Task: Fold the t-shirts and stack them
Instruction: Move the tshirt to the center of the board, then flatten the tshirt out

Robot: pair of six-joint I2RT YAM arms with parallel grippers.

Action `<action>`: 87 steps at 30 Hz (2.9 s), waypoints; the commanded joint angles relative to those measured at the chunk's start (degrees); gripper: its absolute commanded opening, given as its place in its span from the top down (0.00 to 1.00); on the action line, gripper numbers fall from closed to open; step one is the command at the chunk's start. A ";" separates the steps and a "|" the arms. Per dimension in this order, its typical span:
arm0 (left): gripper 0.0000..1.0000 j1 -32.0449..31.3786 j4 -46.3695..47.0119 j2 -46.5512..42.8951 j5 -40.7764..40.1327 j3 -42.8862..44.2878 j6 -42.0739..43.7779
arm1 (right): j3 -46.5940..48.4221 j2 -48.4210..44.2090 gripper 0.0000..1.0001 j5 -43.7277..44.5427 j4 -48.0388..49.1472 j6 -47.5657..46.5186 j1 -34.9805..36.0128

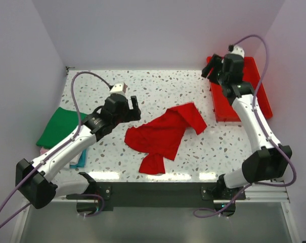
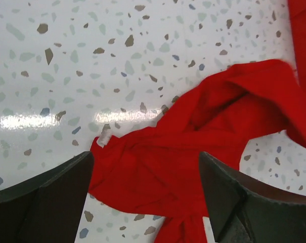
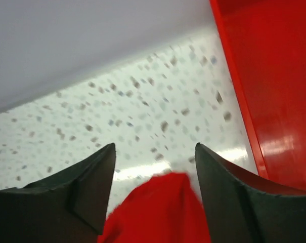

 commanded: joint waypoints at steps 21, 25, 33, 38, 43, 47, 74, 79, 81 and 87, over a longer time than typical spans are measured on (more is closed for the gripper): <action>0.43 9.47 12.93 10.22 9.44 -19.64 -11.69 | -20.37 10.56 0.28 12.20 5.21 4.00 41.96; 0.43 12.82 12.58 7.50 9.61 -21.48 -12.21 | -12.47 17.42 0.29 15.80 3.63 2.86 44.95; 0.43 16.52 12.22 4.77 10.75 -22.90 -11.69 | -3.22 27.97 0.30 25.46 -3.39 3.12 46.28; 0.43 16.52 15.47 5.56 14.00 -23.86 -11.08 | -3.91 28.07 0.69 27.32 -5.15 2.94 46.28; 0.43 16.43 19.16 8.02 20.49 -23.95 -9.49 | -8.81 21.68 1.00 31.53 -7.88 3.99 46.19; 0.42 14.94 20.57 8.02 22.18 -23.86 -7.30 | -15.94 10.36 1.00 34.35 -10.95 5.23 45.32; 0.80 3.33 9.77 18.05 4.08 -12.80 -5.10 | -27.39 -21.33 1.00 33.12 -22.65 4.00 27.12; 1.00 4.65 4.16 15.06 1.01 -5.50 -3.95 | -23.61 -23.17 1.00 32.42 -21.77 1.02 24.31; 1.00 6.14 3.35 12.34 1.00 -4.36 -3.69 | -22.38 -23.87 1.00 32.07 -21.33 0.57 23.96; 1.00 8.43 0.10 6.18 2.32 -1.38 -3.25 | -19.31 -24.93 1.00 31.89 -21.33 -0.48 23.69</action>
